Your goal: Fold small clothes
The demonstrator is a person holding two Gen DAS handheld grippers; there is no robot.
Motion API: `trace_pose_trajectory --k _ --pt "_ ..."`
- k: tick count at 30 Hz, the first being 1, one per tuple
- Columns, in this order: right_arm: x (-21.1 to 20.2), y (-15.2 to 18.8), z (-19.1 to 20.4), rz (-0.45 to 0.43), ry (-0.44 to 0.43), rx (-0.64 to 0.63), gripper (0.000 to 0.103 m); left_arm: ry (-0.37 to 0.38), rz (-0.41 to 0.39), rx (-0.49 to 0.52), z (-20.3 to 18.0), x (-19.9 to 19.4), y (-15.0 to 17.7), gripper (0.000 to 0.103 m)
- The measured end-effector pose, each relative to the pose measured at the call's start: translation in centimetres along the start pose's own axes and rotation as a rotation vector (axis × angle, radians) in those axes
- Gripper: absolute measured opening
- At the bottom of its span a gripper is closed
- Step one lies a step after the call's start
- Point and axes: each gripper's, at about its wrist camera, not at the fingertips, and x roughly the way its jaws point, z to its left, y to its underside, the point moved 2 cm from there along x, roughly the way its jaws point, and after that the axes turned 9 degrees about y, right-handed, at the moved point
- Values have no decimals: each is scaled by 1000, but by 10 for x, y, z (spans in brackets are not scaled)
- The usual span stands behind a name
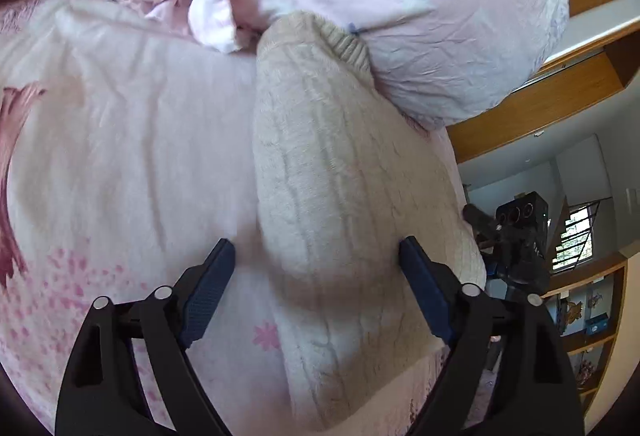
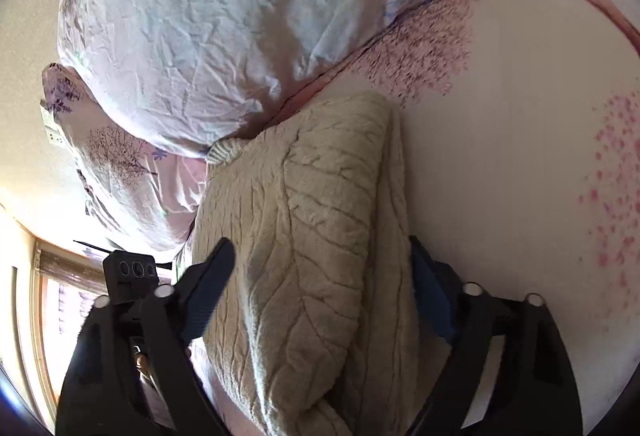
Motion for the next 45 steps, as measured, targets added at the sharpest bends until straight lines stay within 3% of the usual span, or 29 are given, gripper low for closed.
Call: trace_pose_trajectory --k 1,2,4,5,7,10,12,13,15,17,19,20,21,23,26,29,33,37,45 --pt "4 3 1 -2 22 -7 45 14 -1 20 -4 8 1 87" --pt "5 6 4 -10 3 -16 33 30 12 8 -5 17 1 76" --pt "-1 13 16 -40 -35 -50 28 41 -16 -6 -1 13 3 54" --pt "-7 18 27 -58 -64 -82 27 91 -15 4 -1 3 4 43" --pt "-14 26 54 -64 -122 -154 27 150 -14 39 -2 -32 5 40" --pt "4 39 102 -21 -178 -269 26 90 -97 151 -4 -89 8 40" --pt "33 44 126 3 -142 -322 28 -27 -152 177 6 -112 6 47" --pt "46 43 128 4 -59 -329 29 -127 -174 190 13 -118 5 50" --pt "63 47 129 -64 231 -335 35 -323 -219 191 28 -135 8 50" --pt "42 64 136 -214 367 -367 50 -445 -254 228 27 -153 24 54" --pt "11 90 144 -368 538 -408 77 -500 -274 255 23 -169 47 70" --pt "-3 106 146 -417 549 -429 92 -511 -275 250 21 -173 60 87" --pt "-15 123 146 -444 533 -437 101 -535 -286 240 24 -185 73 102" --pt "-31 154 141 -446 509 -447 101 -569 -297 238 21 -192 99 102" --pt "-27 186 136 -358 531 -466 101 -649 -221 218 16 -177 124 102" --pt "-3 214 147 -321 551 -515 101 -738 -166 253 16 -146 136 102" --pt "28 227 157 -258 637 -535 101 -777 -135 243 26 -134 144 102" --pt "44 229 153 -208 638 -522 101 -768 -162 216 31 -137 145 102" --pt "48 232 153 -214 676 -532 101 -754 -162 226 33 -137 145 102"
